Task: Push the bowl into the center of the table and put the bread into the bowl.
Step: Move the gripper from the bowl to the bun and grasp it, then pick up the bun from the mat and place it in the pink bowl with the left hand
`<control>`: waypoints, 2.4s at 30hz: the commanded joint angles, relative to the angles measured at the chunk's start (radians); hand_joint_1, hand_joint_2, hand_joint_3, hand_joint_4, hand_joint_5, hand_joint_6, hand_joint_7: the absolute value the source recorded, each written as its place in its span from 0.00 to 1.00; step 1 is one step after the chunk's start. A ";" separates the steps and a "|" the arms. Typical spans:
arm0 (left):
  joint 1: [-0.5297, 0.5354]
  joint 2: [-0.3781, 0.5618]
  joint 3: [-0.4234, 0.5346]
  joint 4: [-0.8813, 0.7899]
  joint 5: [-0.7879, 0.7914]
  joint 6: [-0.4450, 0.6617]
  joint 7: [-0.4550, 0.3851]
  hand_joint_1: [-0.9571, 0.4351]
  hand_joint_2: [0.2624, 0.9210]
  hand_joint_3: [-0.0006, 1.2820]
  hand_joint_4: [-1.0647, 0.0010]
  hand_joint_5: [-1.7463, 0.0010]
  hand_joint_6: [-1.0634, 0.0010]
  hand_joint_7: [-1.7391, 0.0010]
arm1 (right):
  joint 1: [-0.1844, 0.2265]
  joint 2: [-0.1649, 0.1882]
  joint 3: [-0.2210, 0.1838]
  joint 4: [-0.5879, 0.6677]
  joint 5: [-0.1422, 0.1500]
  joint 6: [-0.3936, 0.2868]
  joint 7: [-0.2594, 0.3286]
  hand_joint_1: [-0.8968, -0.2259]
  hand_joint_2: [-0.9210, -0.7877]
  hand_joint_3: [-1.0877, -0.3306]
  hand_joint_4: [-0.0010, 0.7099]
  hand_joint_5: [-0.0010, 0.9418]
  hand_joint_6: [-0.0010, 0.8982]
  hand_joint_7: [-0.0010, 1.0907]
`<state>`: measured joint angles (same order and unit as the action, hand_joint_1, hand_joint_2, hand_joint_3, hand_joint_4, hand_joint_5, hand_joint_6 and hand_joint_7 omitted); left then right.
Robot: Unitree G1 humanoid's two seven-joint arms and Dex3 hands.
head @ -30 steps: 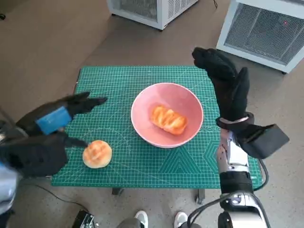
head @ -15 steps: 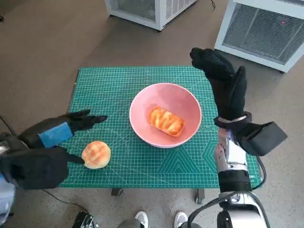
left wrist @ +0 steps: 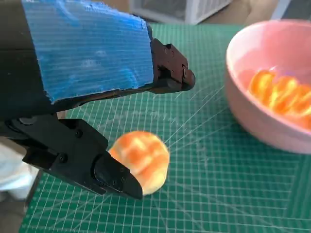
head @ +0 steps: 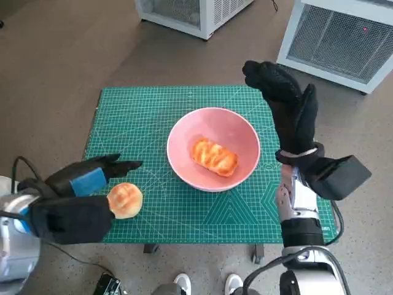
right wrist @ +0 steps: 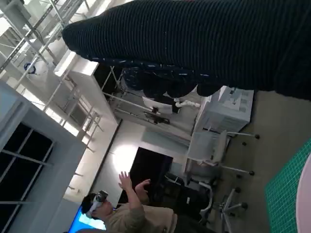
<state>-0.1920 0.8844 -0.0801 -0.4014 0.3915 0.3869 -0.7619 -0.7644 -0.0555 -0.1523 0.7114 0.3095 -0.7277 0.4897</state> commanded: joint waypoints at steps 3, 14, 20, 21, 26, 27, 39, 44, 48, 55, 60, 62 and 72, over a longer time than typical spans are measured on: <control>0.015 -0.026 -0.055 0.049 0.051 0.005 0.032 0.65 0.74 0.00 0.85 1.00 0.71 1.00 | 0.015 -0.002 -0.004 0.006 0.003 0.007 0.011 0.32 0.00 0.41 0.32 0.00 0.11 0.45; 0.023 -0.056 -0.133 0.154 0.119 -0.018 0.072 0.71 0.76 0.01 0.74 0.99 0.56 0.97 | 0.019 -0.004 -0.006 -0.001 0.001 0.007 0.007 0.31 0.00 0.41 0.32 0.00 0.11 0.45; 0.011 -0.059 -0.164 0.210 0.143 -0.043 0.071 0.89 0.91 0.09 0.44 0.45 0.31 0.95 | 0.017 -0.005 -0.008 -0.001 0.003 0.011 0.006 0.32 0.00 0.41 0.32 0.00 0.11 0.45; 0.010 -0.059 -0.166 0.219 0.146 -0.050 0.074 0.91 0.92 0.10 0.43 0.41 0.29 0.94 | 0.017 -0.005 -0.008 -0.001 0.002 0.011 0.006 0.32 0.00 0.41 0.32 0.00 0.11 0.45; 0.013 -0.062 -0.171 0.246 0.155 -0.085 0.093 0.77 0.97 0.06 0.36 0.34 0.31 0.54 | 0.016 -0.003 -0.008 0.002 0.001 0.010 0.005 0.31 0.00 0.41 0.32 0.00 0.11 0.45; 0.017 -0.063 -0.167 0.246 0.154 -0.093 0.099 0.74 0.96 0.05 0.35 0.35 0.31 0.47 | 0.015 -0.003 -0.007 0.002 0.001 0.009 0.005 0.31 0.00 0.41 0.32 0.00 0.11 0.45; 0.039 -0.075 -0.083 0.232 0.087 -0.171 0.153 0.69 0.92 0.06 0.30 0.36 0.29 0.41 | 0.011 -0.003 -0.008 0.011 0.002 0.013 0.007 0.31 0.00 0.41 0.32 0.00 0.10 0.45; 0.008 -0.073 -0.026 0.203 0.043 -0.162 0.148 0.69 0.92 0.06 0.28 0.38 0.31 0.39 | 0.010 -0.005 -0.008 0.010 0.003 0.016 0.009 0.31 0.00 0.41 0.32 0.00 0.10 0.45; -0.032 -0.072 0.024 0.165 0.015 -0.139 0.145 0.69 0.92 0.06 0.26 0.40 0.33 0.37 | 0.009 -0.005 -0.008 0.011 0.004 0.018 0.011 0.31 0.00 0.41 0.32 0.00 0.10 0.45; -0.119 -0.082 0.101 0.110 -0.028 -0.109 0.163 0.69 0.94 0.05 0.29 0.39 0.34 0.36 | 0.010 -0.007 -0.007 0.011 0.003 0.019 0.012 0.31 0.00 0.41 0.32 0.00 0.10 0.45; -0.198 -0.100 0.121 0.092 -0.039 -0.099 0.189 0.69 0.96 0.05 0.30 0.37 0.36 0.36 | 0.013 -0.008 -0.007 0.008 0.002 0.017 0.013 0.32 0.00 0.41 0.32 0.00 0.10 0.45; -0.231 -0.108 0.119 0.088 -0.037 -0.099 0.200 0.69 0.96 0.05 0.30 0.36 0.36 0.36 | 0.015 -0.009 -0.007 0.005 0.003 0.018 0.015 0.32 0.00 0.41 0.32 0.00 0.10 0.45; -0.382 -0.165 0.062 0.073 -0.012 -0.093 0.227 0.69 0.95 0.05 0.27 0.38 0.35 0.36 | 0.020 -0.018 -0.012 -0.001 0.009 0.022 0.022 0.32 0.00 0.41 0.32 0.00 0.10 0.46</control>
<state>-0.5254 0.7387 0.0075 -0.3049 0.3737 0.2900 -0.5452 -0.7640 -0.0686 -0.1579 0.7083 0.3122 -0.7229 0.5023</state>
